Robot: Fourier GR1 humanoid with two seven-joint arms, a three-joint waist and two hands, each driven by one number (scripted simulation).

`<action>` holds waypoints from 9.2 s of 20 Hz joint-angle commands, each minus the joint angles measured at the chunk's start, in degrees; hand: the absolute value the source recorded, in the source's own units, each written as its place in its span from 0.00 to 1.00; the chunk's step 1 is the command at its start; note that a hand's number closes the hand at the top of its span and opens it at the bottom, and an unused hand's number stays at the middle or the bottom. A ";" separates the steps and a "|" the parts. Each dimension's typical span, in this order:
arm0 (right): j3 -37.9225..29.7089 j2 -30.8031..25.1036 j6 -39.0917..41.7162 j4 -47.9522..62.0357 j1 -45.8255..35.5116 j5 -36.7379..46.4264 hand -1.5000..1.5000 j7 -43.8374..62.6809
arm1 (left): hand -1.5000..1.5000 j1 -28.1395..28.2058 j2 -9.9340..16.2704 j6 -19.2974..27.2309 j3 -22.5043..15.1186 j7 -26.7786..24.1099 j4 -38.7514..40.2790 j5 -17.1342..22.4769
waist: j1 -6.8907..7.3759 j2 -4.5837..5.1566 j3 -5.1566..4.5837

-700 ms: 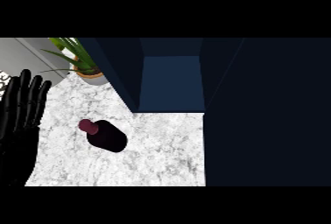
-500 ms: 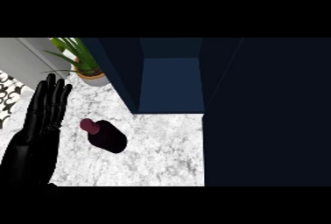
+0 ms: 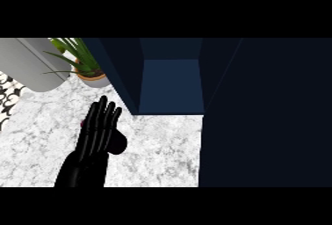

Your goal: Pick up the wine, place it into the cabinet and close the cabinet

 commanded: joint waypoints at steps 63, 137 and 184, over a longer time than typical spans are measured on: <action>-2.11 1.16 -3.05 -18.61 -9.77 -1.55 0.00 28.67 | 0.00 7.23 5.64 -3.57 19.40 0.97 3.92 17.36 | 0.28 0.02 -0.01; -2.59 4.54 -2.31 -16.13 -12.80 0.43 0.00 29.98 | 1.00 -15.59 2.72 -28.08 29.18 -40.23 71.36 14.95 | 0.06 0.08 0.00; -6.37 4.82 0.68 -14.93 -11.51 -3.39 0.00 27.41 | 1.00 -14.65 -0.32 -6.25 10.69 2.94 9.31 11.16 | -0.08 -0.02 0.08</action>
